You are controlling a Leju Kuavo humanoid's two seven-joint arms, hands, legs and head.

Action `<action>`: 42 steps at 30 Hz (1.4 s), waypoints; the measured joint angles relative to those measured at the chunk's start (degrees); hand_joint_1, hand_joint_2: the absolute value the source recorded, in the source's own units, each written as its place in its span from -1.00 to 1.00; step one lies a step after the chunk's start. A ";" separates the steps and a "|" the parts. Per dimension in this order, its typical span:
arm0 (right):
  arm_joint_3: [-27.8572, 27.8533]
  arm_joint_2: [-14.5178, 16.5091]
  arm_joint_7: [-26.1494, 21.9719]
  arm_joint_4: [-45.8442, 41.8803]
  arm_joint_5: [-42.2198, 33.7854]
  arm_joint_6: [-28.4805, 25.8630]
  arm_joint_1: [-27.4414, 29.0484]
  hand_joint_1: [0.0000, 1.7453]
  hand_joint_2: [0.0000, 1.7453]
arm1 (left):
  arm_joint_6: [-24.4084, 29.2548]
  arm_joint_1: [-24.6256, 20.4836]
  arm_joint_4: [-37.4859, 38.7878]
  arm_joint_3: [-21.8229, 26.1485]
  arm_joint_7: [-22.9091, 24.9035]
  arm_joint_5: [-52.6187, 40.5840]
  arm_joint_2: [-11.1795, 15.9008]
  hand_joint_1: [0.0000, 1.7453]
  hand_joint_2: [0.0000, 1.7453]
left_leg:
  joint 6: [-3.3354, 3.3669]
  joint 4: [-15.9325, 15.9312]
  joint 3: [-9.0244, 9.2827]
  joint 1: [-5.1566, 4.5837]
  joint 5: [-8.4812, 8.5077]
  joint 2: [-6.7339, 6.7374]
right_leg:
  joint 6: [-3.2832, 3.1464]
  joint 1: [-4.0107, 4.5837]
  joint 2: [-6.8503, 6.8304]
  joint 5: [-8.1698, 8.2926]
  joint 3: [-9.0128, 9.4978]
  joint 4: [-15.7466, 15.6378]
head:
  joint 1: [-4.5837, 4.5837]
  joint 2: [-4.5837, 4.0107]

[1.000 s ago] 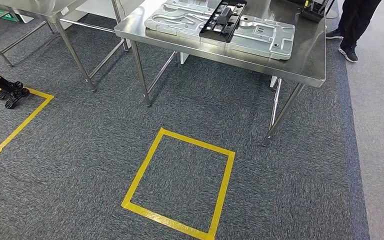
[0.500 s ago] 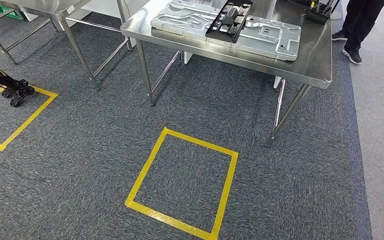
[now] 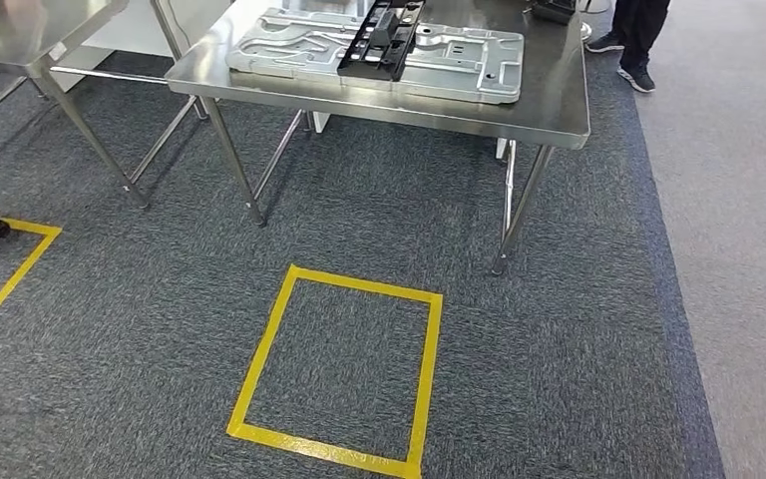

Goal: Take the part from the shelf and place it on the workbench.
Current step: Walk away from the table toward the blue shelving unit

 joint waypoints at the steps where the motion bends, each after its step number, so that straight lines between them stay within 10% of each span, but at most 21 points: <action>1: 0.00 0.06 0.01 0.01 -0.01 0.02 0.00 -1.00 -1.00 | 0.00 0.00 0.00 -0.01 -0.09 0.01 0.02 -1.00 -1.00 | 0.16 -4.43 2.08 0.13 1.98 -1.55 | 0.16 -0.06 0.74 0.01 0.06 0.00 | 0.01 0.00; 4: 0.01 0.21 0.01 0.01 0.08 0.07 -0.18 -1.00 -1.00 | 0.00 -0.01 0.00 -0.02 -0.39 0.12 0.11 -1.00 -1.00 | 0.76 -11.45 5.15 0.11 3.85 -5.18 | 1.26 -0.41 2.71 0.29 -0.46 0.05 | 0.00 0.01; 6: 0.01 0.24 0.05 0.00 0.15 0.06 -0.12 -1.00 -1.00 | 0.02 -0.08 -0.01 -0.02 -0.53 0.18 0.13 -1.00 -1.00 | 1.42 -11.91 5.28 0.01 4.12 -4.09 | 2.18 -0.67 3.66 0.57 -0.84 -0.08 | 0.01 0.01; 10: 0.01 0.22 0.20 0.00 0.27 0.04 -0.21 -1.00 -1.00 | 0.03 0.00 0.00 -0.02 -0.60 0.17 0.11 -1.00 -1.00 | 2.91 -13.28 5.79 -0.02 4.78 -0.70 | 2.78 -0.20 -1.99 -3.89 -4.63 7.47 | 0.04 0.00; 12: 0.01 0.23 0.28 0.01 0.33 0.04 -0.27 -1.00 -1.00 | 0.05 0.16 0.00 -0.02 -0.60 0.16 0.11 -1.00 0.00 | 3.10 -13.19 5.67 -0.34 4.68 1.07 | 2.97 -0.28 -3.00 -6.84 -8.33 14.72 | 0.04 0.00; 14: 0.01 0.23 0.37 0.01 0.41 0.04 -0.12 -1.00 0.00 | 0.09 0.15 0.00 -0.02 -0.59 0.11 0.11 -1.00 1.00 | 3.06 -12.99 5.60 -0.54 4.50 2.42 | 3.06 -0.39 -3.31 -5.94 -8.63 15.50 | 0.04 0.00; 16: 0.01 0.22 0.42 0.00 0.54 0.04 0.02 -1.00 1.00 | 0.11 -0.01 0.00 -0.04 -0.54 0.01 0.10 -1.00 1.00 | 2.73 -12.55 5.61 -0.59 4.20 3.08 | 2.85 -0.42 -3.78 -2.30 -4.49 7.93 | 0.04 0.00; 19: 0.06 0.21 1.02 0.01 1.06 0.33 -0.01 -1.00 1.00 | 0.06 -0.27 0.00 -0.19 -0.16 -0.11 0.09 -1.00 1.00 | 2.07 -11.85 5.49 -0.83 3.60 3.58 | 2.07 -0.08 -4.40 0.00 -0.36 0.31 | 0.04 0.00; 42: 3.60 0.22 5.64 0.11 5.44 13.99 0.08 -1.00 1.00 | -1.71 -0.53 -0.01 -1.43 6.73 -0.59 0.26 -1.00 1.00 | 1.26 -12.33 5.50 -0.85 3.95 3.42 | 1.18 0.11 -4.47 0.15 -0.40 0.22 | 0.02 0.00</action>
